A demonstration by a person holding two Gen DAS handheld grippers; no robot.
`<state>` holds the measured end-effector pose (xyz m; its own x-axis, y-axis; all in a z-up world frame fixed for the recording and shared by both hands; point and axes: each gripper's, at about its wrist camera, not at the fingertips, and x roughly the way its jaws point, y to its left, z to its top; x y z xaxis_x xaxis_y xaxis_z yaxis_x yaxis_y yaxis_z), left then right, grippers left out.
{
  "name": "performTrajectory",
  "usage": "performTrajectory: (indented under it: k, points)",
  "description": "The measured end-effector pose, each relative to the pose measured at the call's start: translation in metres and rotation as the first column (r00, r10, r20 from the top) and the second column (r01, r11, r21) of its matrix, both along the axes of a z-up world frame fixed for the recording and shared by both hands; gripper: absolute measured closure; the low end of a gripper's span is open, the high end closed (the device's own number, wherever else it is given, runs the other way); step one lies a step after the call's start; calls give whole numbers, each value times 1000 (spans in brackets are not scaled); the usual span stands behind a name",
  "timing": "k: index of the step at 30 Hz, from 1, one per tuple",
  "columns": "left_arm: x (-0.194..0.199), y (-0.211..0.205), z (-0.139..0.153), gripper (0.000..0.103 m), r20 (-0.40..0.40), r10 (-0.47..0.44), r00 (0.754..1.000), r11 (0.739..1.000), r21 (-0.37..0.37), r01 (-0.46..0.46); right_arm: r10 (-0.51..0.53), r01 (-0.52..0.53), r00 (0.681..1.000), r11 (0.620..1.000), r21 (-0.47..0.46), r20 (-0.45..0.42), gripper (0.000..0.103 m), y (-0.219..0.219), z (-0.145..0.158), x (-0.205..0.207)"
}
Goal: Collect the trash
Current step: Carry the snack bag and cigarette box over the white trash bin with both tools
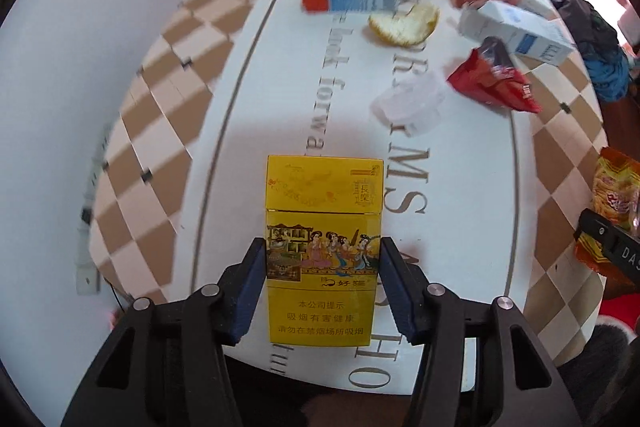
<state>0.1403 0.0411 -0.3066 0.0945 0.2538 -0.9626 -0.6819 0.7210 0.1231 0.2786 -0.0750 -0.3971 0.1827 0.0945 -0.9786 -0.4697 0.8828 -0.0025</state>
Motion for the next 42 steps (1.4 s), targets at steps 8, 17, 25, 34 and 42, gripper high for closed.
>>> performTrajectory:
  k: [8, 17, 25, 34, 42]
  points:
    - [-31, -16, 57, 51, 61, -79, 995, 988, 135, 70, 83, -84, 996, 985, 151, 13, 75, -10, 38, -34]
    - [-25, -31, 110, 51, 216, -152, 965, 971, 213, 106, 101, -124, 991, 943, 309, 90, 76, -44, 115, -54]
    - [2, -66, 177, 51, 373, -262, 890, 961, 182, 207, 28, -83, 990, 910, 407, 138, 76, -106, 181, -50]
    - [126, -140, 167, 51, 422, -415, 806, 897, 41, 440, -165, 100, 974, 930, 354, 157, 76, -230, 168, 22]
    - [269, -189, 52, 51, 318, -457, 831, 799, -263, 540, -305, 296, 952, 904, 308, -19, 76, -312, 60, 123]
